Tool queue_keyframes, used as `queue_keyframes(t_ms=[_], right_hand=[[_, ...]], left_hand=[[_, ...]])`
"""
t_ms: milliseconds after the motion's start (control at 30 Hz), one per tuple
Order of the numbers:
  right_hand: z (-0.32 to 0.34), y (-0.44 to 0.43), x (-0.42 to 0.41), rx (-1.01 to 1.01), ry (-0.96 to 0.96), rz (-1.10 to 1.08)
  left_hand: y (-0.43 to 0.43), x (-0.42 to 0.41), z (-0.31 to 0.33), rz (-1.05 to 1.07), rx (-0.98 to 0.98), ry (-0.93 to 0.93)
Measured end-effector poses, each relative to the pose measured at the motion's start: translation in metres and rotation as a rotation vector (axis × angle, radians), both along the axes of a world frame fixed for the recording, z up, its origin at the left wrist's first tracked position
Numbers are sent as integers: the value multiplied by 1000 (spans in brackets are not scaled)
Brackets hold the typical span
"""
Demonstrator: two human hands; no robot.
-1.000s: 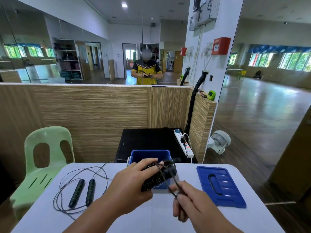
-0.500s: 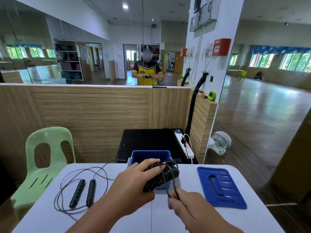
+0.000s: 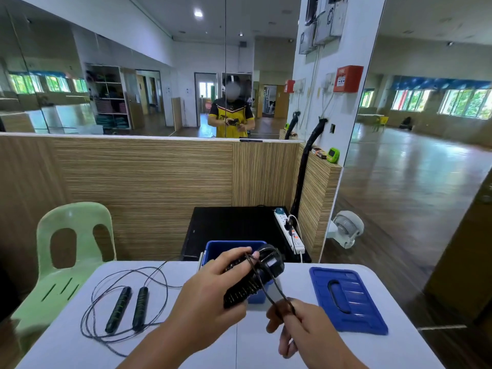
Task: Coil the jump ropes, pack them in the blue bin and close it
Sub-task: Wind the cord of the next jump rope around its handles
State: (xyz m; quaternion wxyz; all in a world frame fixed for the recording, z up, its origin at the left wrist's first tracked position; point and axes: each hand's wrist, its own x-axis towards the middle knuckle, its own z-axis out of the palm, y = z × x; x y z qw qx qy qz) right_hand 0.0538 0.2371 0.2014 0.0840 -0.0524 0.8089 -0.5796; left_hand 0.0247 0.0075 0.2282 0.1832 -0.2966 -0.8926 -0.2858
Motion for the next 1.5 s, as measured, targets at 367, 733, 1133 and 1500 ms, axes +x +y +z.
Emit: queue_keyframes(t_ms=[367, 733, 1133, 1500], right_hand=[[32, 3, -28, -109, 1, -44], [66, 5, -51, -315, 90, 178], [86, 23, -43, -67, -7, 415], [111, 24, -12, 190, 120, 329]], left_hand=[[11, 19, 15, -78, -119, 248], [14, 30, 15, -122, -104, 317], [14, 34, 6, -239, -166, 480], [5, 30, 4, -193, -199, 421]])
